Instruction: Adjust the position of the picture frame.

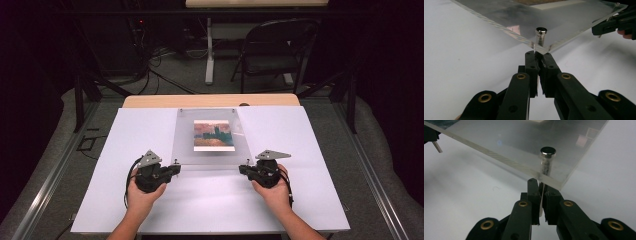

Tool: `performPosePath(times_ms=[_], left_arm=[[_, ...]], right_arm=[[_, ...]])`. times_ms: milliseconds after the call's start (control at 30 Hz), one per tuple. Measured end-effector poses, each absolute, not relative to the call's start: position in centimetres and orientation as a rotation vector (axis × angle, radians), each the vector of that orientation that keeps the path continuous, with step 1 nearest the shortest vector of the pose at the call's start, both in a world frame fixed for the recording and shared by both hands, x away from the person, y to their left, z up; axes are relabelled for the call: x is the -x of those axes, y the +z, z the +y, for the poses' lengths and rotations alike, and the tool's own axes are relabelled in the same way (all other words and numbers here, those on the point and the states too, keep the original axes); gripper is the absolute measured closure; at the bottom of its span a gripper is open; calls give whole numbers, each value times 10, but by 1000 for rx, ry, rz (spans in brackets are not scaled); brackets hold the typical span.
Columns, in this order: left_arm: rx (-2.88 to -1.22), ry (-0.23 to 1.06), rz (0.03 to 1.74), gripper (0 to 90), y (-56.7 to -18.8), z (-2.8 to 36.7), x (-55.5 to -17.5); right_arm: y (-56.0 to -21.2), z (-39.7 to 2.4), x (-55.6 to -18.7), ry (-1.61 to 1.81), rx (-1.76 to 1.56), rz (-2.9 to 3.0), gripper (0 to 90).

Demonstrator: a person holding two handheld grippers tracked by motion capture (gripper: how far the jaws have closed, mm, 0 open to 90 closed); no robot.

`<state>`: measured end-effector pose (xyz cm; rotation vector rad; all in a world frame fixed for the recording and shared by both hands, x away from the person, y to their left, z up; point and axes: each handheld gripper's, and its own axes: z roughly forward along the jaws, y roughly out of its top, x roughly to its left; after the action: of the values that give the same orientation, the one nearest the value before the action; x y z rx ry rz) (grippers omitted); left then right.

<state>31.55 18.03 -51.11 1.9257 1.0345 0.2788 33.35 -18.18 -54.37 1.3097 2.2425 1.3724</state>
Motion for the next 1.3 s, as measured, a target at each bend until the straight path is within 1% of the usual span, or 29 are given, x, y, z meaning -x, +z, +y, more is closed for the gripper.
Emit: performPosePath(times_ms=[200, 433, 600, 967, 1133, 1200, 1300], left_arm=[[-1910, 274, 1072, 852, -519, 187, -328], [-1904, 274, 1074, 852, -525, 174, -342], [-1909, 260, 1077, 852, -527, 169, -344], [-1928, 245, 1096, 850, -536, 169, -345], [-1968, 241, 1120, 844, -545, 167, -346], [-1972, 221, 1134, 840, -549, 168, -347], [-1967, 224, 1135, 837, -550, 168, -347]], right_arm=[[-544, -172, -337, 1350, -1273, 2242, 849], [-546, -178, -346, 1315, -1320, 2205, 849], [-547, -185, -350, 1316, -1343, 2189, 847], [-553, -185, -350, 1319, -1361, 2197, 833], [-557, -186, -349, 1281, -1386, 2232, 813], [-557, -186, -347, 1269, -1382, 2234, 815], [-557, -186, -346, 1261, -1370, 2234, 818]])
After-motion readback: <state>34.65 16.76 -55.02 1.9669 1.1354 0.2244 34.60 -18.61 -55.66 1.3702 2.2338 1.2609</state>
